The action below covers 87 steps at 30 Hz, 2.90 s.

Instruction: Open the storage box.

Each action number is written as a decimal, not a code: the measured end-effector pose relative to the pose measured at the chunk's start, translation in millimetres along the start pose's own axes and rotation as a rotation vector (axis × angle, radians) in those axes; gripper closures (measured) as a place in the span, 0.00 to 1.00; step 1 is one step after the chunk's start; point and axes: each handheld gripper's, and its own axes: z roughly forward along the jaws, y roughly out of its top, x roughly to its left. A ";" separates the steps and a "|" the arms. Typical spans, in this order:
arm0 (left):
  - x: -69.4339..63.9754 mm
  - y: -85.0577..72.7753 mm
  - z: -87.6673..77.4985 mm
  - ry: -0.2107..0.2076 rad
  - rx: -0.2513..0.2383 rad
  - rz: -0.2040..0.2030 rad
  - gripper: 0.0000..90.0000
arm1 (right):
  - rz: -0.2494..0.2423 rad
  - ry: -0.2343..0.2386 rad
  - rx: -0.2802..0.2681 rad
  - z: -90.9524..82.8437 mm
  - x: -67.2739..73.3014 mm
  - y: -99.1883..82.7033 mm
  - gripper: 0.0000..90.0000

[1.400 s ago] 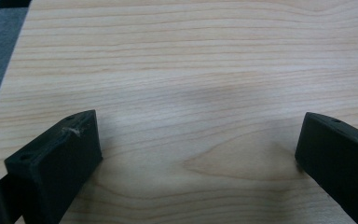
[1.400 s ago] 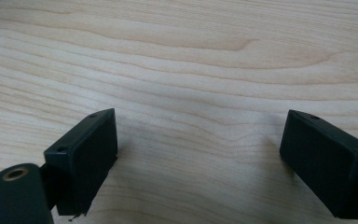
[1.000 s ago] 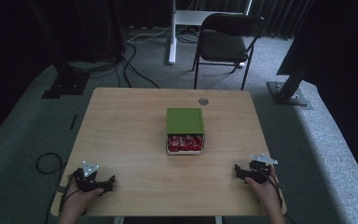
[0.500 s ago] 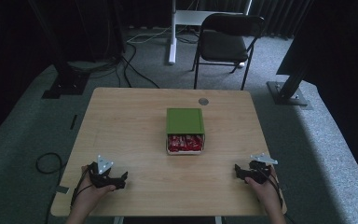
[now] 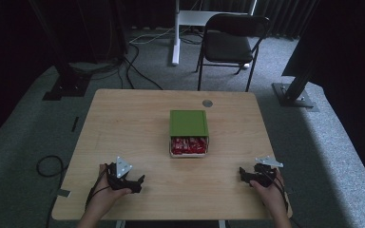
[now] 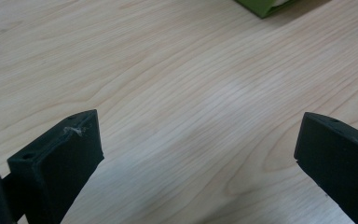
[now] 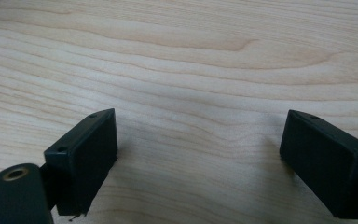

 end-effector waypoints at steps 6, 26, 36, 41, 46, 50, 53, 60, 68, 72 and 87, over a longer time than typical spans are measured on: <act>-14.1 8.4 10.5 -0.011 -0.009 0.042 0.02 | 0.000 0.000 0.000 0.0 -0.1 0.0 0.12; -51.8 30.2 26.1 -0.005 -0.037 0.214 0.02 | -0.002 0.003 0.000 0.5 -0.6 0.5 0.12; -68.4 39.1 33.0 0.004 -0.049 0.297 0.02 | -0.003 0.004 -0.001 0.8 -0.9 0.7 0.12; -77.3 43.9 36.3 0.021 -0.063 0.351 0.02 | -0.003 0.003 0.000 0.9 -1.0 0.8 0.12; -87.1 47.8 40.1 0.020 -0.065 0.408 0.02 | -0.002 0.004 0.000 0.9 -1.0 0.9 0.12; -93.6 50.0 42.5 0.022 -0.070 0.446 0.02 | -0.002 0.004 0.000 1.0 -1.1 1.0 0.12; -97.7 50.2 43.7 0.037 -0.083 0.491 0.02 | -0.002 0.005 0.000 1.1 -1.2 1.0 0.12; -107.5 52.1 45.6 0.056 -0.111 0.574 0.02 | -0.020 0.022 0.000 1.2 -0.9 1.2 0.12; -118.8 55.9 51.1 0.094 -0.116 0.696 0.02 | -0.022 0.023 0.000 1.3 -1.0 1.2 0.12; -125.3 56.9 55.2 0.093 -0.125 0.750 0.02 | -0.021 0.023 -0.001 1.2 -1.1 1.2 0.12; -140.0 61.8 67.7 0.150 -0.126 0.885 0.11 | -0.021 0.023 -0.001 1.3 -1.1 1.2 0.12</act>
